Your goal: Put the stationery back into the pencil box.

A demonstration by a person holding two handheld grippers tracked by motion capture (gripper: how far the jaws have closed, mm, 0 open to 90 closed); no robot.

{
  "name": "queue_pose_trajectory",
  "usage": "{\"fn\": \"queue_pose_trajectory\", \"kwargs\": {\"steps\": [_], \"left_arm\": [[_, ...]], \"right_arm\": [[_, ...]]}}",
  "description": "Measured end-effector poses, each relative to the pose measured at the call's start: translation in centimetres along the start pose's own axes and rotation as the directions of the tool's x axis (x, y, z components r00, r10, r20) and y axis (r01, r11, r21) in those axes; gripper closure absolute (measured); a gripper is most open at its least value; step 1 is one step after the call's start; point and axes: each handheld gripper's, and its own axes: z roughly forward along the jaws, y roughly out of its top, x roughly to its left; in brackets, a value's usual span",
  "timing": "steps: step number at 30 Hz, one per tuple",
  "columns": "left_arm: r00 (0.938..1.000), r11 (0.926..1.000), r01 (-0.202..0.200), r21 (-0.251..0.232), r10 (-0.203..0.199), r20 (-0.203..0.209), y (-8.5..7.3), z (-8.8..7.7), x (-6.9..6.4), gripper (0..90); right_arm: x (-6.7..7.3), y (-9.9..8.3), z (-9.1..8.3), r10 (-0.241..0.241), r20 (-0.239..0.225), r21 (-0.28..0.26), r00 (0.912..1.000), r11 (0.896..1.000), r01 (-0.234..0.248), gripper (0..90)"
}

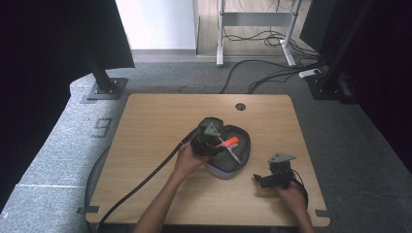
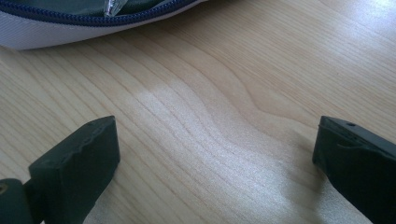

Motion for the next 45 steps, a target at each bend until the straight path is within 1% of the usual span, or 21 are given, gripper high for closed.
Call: {"fn": "queue_pose_trajectory", "kwargs": {"steps": [4, 7, 14, 25, 29, 33, 35, 38, 40, 42, 45], "left_arm": [[0.9999, 0.9999, -0.01, 0.009, 0.01, -0.005, 0.3, 0.9, -0.1, 66.6], [1.0, 1.0, 0.001, 0.001, -0.001, 0.0, 0.3, 1.4, 0.0, 66.6], [0.9999, 0.9997, 0.003, 0.024, -0.002, -0.013, -0.2, 2.6, 0.2, 66.5], [0.9998, 0.9986, -0.008, 0.052, 0.009, -0.016, -0.8, 3.9, -0.1, 66.4], [0.9996, 0.9975, -0.019, 0.067, 0.021, -0.017, -1.0, 4.3, -0.3, 66.2], [0.9995, 0.9971, -0.026, 0.072, 0.028, -0.018, -1.1, 4.4, -0.4, 65.5], [0.9995, 0.9975, -0.026, 0.065, 0.027, -0.018, -1.1, 4.3, -0.5, 63.9], [0.9995, 0.9981, -0.027, 0.055, 0.028, -0.015, -1.0, 4.0, -0.6, 59.0], [0.9991, 0.998, -0.035, 0.053, 0.036, -0.023, -0.9, 3.8, -0.6, 56.0], [0.999, 0.9984, -0.03, 0.048, 0.032, -0.032, -0.8, 3.6, -0.7, 51.2], [0.9996, 0.9992, -0.012, 0.039, 0.013, -0.024, -0.8, 3.3, -0.7, 46.4]], "right_arm": [[0.0, -0.1, -0.1, -0.003, -0.003, 0.0, 1.0, 1.0, 0.003, 0.6], [0.0, -0.1, -0.1, -0.003, -0.006, 0.0, 1.0, 1.0, 0.003, 0.6], [0.0, -0.1, -0.1, -0.005, -0.005, 0.001, 1.0, 1.0, 0.005, 0.6], [0.0, -0.1, -0.2, -0.004, -0.005, 0.001, 1.0, 1.0, 0.004, 0.6], [0.0, -0.1, -0.2, -0.004, -0.006, 0.002, 1.0, 1.0, 0.004, 0.6], [0.0, -0.1, -0.2, -0.004, -0.006, 0.002, 1.0, 1.0, 0.004, 0.6], [0.0, -0.1, -0.2, -0.004, -0.006, 0.002, 1.0, 1.0, 0.004, 0.6], [0.0, -0.1, -0.2, -0.003, -0.006, 0.002, 1.0, 1.0, 0.003, 0.6], [0.0, -0.1, -0.2, -0.004, -0.006, 0.002, 1.0, 1.0, 0.004, 0.5], [0.0, -0.1, -0.2, -0.004, -0.006, 0.002, 1.0, 1.0, 0.004, 0.5], [0.0, -0.1, -0.2, -0.004, -0.005, 0.002, 1.0, 1.0, 0.004, 0.6]]}}
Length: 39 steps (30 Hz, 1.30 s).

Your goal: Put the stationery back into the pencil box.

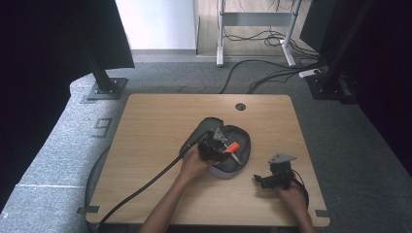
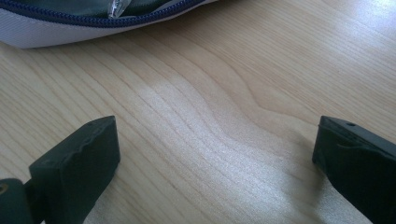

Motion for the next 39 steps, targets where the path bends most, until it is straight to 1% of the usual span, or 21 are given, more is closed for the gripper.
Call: {"fn": "queue_pose_trajectory", "kwargs": {"steps": [2, 5, 9, 10, 13, 16, 19, 21, 23, 26, 31, 36, 39], "left_arm": [[0.9996, 0.9999, 0.016, -0.006, -0.016, 0.024, 0.0, -0.2, 0.0, 42.1], [0.9969, 0.9989, 0.039, -0.027, -0.037, 0.07, 0.1, -0.8, -0.2, 38.0], [0.9951, 0.9988, 0.031, -0.037, -0.027, 0.095, 0.3, -1.4, -0.6, 31.2], [0.9946, 0.9993, 0.02, -0.032, -0.016, 0.102, 0.3, -1.5, -0.7, 28.7], [0.9956, 0.9998, -0.006, -0.021, 0.008, 0.094, 0.3, -2.0, -1.1, 20.4], [0.9959, 0.9998, -0.011, -0.019, 0.012, 0.09, 0.3, -2.4, -1.1, 15.6], [0.9955, 0.9996, -0.02, -0.018, 0.022, 0.092, 0.2, -2.8, -1.1, 13.9], [0.9965, 0.9996, -0.021, -0.017, 0.022, 0.081, 0.1, -3.0, -1.2, 12.1], [0.997, 0.9995, -0.03, -0.009, 0.031, 0.071, -0.1, -3.2, -1.2, 11.2], [0.9979, 0.9995, -0.032, -0.006, 0.032, 0.057, -0.4, -3.5, -1.1, 9.3], [0.9984, 0.9996, -0.027, -0.004, 0.027, 0.051, -0.8, -4.0, -0.9, 8.3], [0.9987, 0.9998, -0.008, -0.016, 0.009, 0.049, -1.3, -4.7, -0.6, 7.2], [0.9991, 0.9999, -0.003, -0.017, 0.003, 0.041, -1.6, -5.1, -0.5, 5.6]], "right_arm": [[0.0, 0.0, 0.0, 0.0, 0.0, 0.0, 1.0, 1.0, 0.0, 0.6], [0.0, 0.0, 0.0, -0.002, 0.001, -0.001, 1.0, 1.0, 0.002, 0.6], [0.0, 0.0, 0.0, -0.001, 0.0, -0.001, 1.0, 1.0, 0.001, 0.6], [0.0, 0.0, 0.0, -0.001, 0.0, -0.001, 1.0, 1.0, 0.001, 0.6], [0.0, 0.0, 0.0, 0.001, 0.001, 0.0, 1.0, 1.0, -0.001, 0.6], [0.0, 0.0, 0.0, 0.001, 0.001, 0.0, 1.0, 1.0, -0.001, 0.5], [0.0, 0.0, 0.0, 0.0, 0.001, 0.0, 1.0, 1.0, 0.0, 0.6], [0.0, 0.0, 0.0, 0.002, 0.0, -0.001, 1.0, 1.0, -0.002, 0.6], [0.0, 0.0, 0.0, 0.002, 0.0, -0.001, 1.0, 1.0, -0.002, 0.6], [0.0, 0.0, 0.0, 0.003, 0.001, 0.0, 1.0, 1.0, -0.003, 0.6], [0.0, 0.0, 0.0, 0.003, 0.0, 0.0, 1.0, 1.0, -0.003, 0.5], [0.0, 0.0, 0.0, 0.004, 0.0, 0.0, 1.0, 1.0, -0.004, 0.5], [0.0, 0.0, 0.0, 0.002, 0.0, 0.0, 1.0, 1.0, -0.002, 0.6]]}}
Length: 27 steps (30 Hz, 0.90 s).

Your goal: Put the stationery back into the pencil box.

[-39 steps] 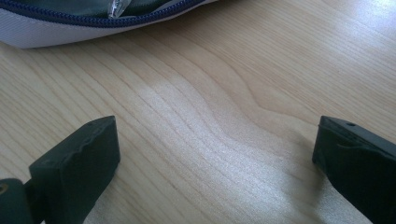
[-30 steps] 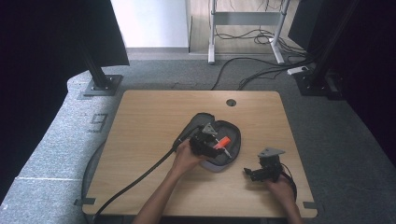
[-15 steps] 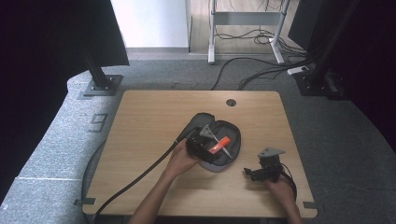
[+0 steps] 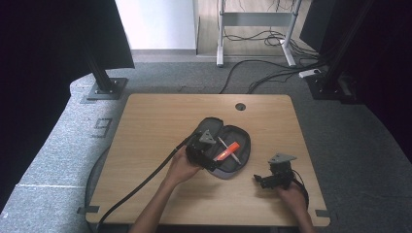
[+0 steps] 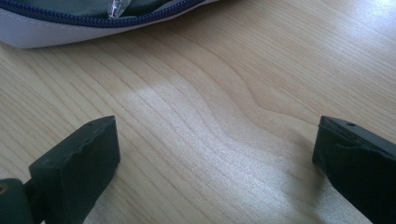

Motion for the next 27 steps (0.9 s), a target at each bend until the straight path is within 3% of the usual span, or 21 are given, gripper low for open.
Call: {"fn": "queue_pose_trajectory", "kwargs": {"steps": [13, 27], "left_arm": [[0.9992, 0.9996, 0.022, -0.019, -0.022, -0.033, -1.8, -1.8, 0.7, 1.7], [0.9965, 0.9977, 0.019, -0.066, -0.024, -0.08, -3.8, -4.1, 1.4, 0.0]], "right_arm": [[0.0, 0.0, 0.0, 0.001, 0.0, 0.0, 1.0, 1.0, -0.001, 0.6], [0.0, 0.0, 0.0, -0.001, 0.0, 0.0, 1.0, 1.0, 0.001, 0.5]]}}
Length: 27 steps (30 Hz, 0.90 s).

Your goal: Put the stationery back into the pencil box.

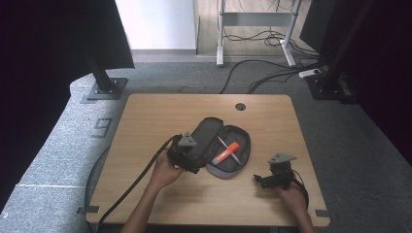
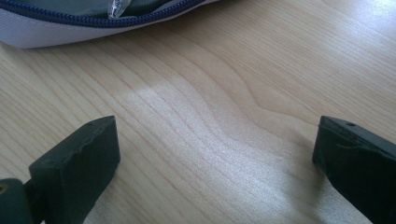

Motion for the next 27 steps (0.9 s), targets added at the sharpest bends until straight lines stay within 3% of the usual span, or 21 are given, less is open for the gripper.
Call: {"fn": "queue_pose_trajectory", "kwargs": {"steps": [15, 27], "left_arm": [[0.9991, 0.9997, 0.016, -0.018, -0.017, -0.04, -2.5, -1.9, 1.0, 0.0], [0.9972, 0.9989, 0.047, 0.0, -0.047, -0.058, -4.9, -2.8, 1.7, 0.0]], "right_arm": [[0.0, 0.0, 0.0, 0.001, 0.002, 0.0, 1.0, 1.0, -0.001, 0.4], [0.0, 0.0, 0.0, 0.001, 0.002, 0.0, 1.0, 1.0, -0.001, 0.4]]}}
